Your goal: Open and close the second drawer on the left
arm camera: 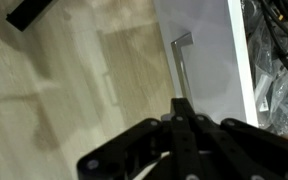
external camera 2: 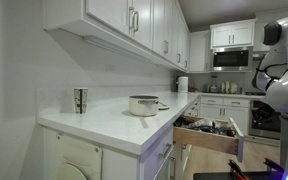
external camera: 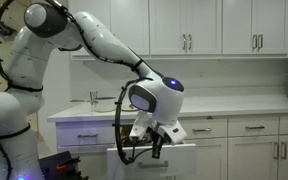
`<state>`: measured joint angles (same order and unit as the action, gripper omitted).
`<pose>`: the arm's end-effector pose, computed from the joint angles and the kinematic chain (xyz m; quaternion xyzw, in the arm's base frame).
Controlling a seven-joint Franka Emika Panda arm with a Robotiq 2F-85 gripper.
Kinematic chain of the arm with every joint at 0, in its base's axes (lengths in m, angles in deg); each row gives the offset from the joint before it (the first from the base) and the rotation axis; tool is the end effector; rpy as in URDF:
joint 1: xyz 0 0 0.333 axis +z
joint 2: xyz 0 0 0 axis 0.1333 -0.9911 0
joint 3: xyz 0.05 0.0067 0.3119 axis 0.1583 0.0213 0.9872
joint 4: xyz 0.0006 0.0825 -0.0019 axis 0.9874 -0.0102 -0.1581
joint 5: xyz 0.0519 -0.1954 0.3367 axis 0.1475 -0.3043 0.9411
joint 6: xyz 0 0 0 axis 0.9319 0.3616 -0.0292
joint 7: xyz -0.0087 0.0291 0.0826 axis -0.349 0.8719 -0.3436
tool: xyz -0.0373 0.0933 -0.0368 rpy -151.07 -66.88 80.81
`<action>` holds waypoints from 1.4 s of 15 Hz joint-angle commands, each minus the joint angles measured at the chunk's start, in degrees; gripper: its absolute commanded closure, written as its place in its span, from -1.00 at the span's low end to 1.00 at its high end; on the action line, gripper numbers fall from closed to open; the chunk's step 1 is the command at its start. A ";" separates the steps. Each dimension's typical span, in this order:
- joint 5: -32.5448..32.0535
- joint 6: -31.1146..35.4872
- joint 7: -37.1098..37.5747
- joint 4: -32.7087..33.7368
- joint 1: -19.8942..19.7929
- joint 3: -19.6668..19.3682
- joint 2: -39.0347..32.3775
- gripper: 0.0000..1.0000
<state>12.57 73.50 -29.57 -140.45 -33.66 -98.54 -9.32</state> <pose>0.4196 -0.3553 0.2477 -0.8953 0.3871 0.0084 0.2203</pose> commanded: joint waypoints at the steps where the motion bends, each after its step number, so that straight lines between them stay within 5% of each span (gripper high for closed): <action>1: 1.63 0.69 -2.83 0.95 -0.66 1.69 -1.23 1.00; 21: 8.91 13.39 -7.32 -2.91 1.58 10.79 -3.58 1.00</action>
<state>18.28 85.18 -34.61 -141.23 -32.51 -88.55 -14.04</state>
